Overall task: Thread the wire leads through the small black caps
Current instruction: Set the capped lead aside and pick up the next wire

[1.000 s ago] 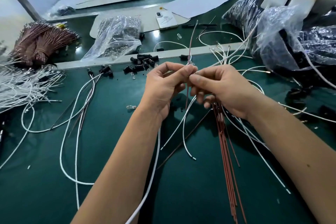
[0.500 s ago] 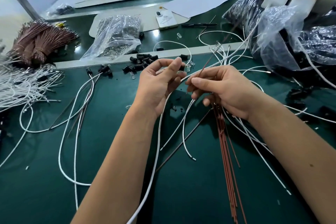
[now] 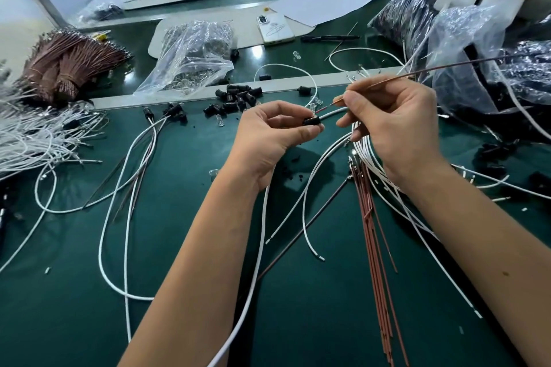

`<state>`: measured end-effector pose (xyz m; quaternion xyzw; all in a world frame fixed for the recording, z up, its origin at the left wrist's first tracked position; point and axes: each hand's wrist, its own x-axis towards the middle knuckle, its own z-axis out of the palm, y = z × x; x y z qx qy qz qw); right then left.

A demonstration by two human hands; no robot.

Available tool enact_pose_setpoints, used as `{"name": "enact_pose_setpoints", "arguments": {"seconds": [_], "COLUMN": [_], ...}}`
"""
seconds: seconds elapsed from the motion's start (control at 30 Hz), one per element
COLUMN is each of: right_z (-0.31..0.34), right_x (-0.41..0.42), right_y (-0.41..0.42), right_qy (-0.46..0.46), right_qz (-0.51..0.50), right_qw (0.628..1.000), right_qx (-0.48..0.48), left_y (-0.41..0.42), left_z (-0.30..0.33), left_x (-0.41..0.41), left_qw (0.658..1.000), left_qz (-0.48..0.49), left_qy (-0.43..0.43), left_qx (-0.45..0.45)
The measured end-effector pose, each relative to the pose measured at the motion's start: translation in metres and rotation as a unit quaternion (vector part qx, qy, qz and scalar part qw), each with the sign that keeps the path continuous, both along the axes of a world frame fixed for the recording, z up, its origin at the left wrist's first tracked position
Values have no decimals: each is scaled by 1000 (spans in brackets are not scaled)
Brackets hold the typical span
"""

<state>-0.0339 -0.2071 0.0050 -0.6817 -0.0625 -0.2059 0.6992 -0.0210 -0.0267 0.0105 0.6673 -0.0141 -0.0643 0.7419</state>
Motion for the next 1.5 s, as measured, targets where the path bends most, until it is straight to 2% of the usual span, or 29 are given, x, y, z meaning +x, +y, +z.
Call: {"name": "enact_pose_setpoints", "arguments": {"seconds": [0.5, 0.73, 0.87, 1.03, 1.23, 1.37, 1.5], "right_z": [-5, -8, -8, -10, -4, -1, -1], "right_x": [5, 4, 4, 5, 5, 4, 3], "right_y": [1, 6, 7, 5, 3, 1, 2], "right_qy": [3, 4, 27, 66, 101, 104, 113], "right_qz": [-9, 2, 8, 27, 81, 56, 85], "right_qw": [1000, 1000, 999, 996, 992, 991, 985], "right_qx": [-8, -28, -30, -45, 6, -62, -99], "left_y": [-1, -3, -6, -7, -8, -9, -11], "left_z": [1, -2, -2, -4, -4, -5, -2], "left_x": [-1, -1, -1, -2, 0, -1, -3], "left_qw": [998, 1000, 1000, 999, 995, 993, 995], "left_qz": [12, 1, -10, -7, 4, -15, -31], "left_qy": [28, 1, -16, -43, -67, -77, -77], "left_qx": [-53, -18, -22, 15, 67, 86, 62]}}
